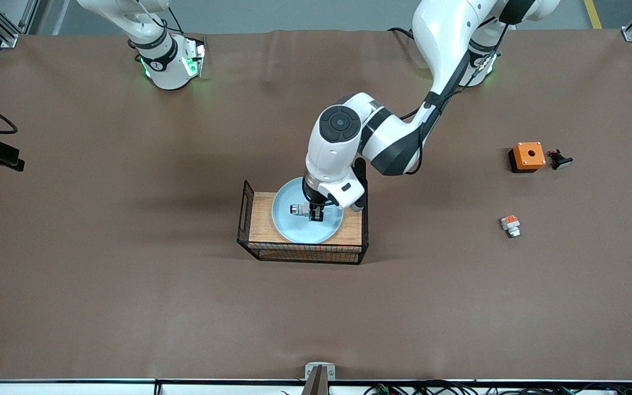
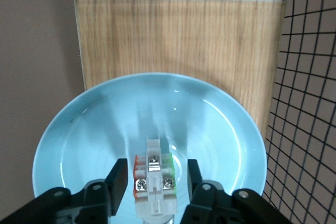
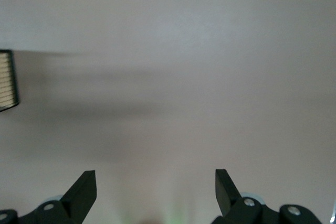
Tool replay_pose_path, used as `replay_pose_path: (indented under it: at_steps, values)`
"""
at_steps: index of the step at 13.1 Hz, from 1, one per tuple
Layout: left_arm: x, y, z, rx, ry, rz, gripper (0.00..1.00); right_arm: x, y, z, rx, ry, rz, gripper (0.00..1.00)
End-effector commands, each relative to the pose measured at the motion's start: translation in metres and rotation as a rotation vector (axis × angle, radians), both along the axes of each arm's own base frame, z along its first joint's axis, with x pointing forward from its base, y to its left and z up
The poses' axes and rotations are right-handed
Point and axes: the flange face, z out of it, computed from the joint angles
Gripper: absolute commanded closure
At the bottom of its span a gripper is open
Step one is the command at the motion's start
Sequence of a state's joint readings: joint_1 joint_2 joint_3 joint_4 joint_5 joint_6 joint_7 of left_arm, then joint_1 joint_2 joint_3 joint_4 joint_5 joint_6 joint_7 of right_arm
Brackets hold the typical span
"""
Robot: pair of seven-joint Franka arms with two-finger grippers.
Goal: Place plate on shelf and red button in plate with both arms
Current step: 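Lower the button onto the plate and open the left gripper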
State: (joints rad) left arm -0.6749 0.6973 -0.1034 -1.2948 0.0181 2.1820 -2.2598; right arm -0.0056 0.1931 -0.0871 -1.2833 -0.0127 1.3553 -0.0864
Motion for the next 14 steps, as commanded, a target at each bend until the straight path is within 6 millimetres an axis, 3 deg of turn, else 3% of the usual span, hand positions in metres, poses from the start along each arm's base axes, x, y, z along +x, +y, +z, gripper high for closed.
replay_pose_path:
  at_steps: [1, 3, 5, 7, 8, 10, 13, 14]
  values:
    - [0.009, 0.004, 0.019, -0.005, -0.040, 0.020, 0.11, -0.033, 0.001, 0.029, 0.053, 0.003, -0.022, 0.00]
    - [0.018, 0.019, 0.052, -0.040, -0.066, 0.045, 0.00, -0.056, 0.002, 0.041, 0.045, -0.014, -0.015, 0.00]
    - [0.036, 0.049, 0.093, -0.102, -0.076, 0.101, 0.00, -0.074, 0.001, 0.048, 0.039, -0.044, -0.016, 0.00]
    - [0.043, 0.079, 0.129, -0.148, -0.063, 0.095, 0.00, -0.088, 0.003, 0.038, 0.042, -0.072, -0.012, 0.00]
    - [0.044, 0.092, 0.144, -0.151, -0.060, 0.041, 0.00, -0.094, 0.005, 0.026, 0.041, -0.079, -0.006, 0.00]
    - [0.043, 0.122, 0.172, -0.146, -0.043, -0.097, 0.00, -0.108, 0.006, 0.021, 0.039, -0.113, -0.006, 0.00]
    - [0.033, 0.186, 0.205, -0.128, -0.047, -0.276, 0.00, -0.113, 0.029, 0.025, 0.036, -0.097, 0.029, 0.00]
    - [0.023, 0.206, 0.207, -0.110, -0.056, -0.339, 0.00, -0.114, 0.028, 0.025, 0.036, -0.097, 0.025, 0.00]
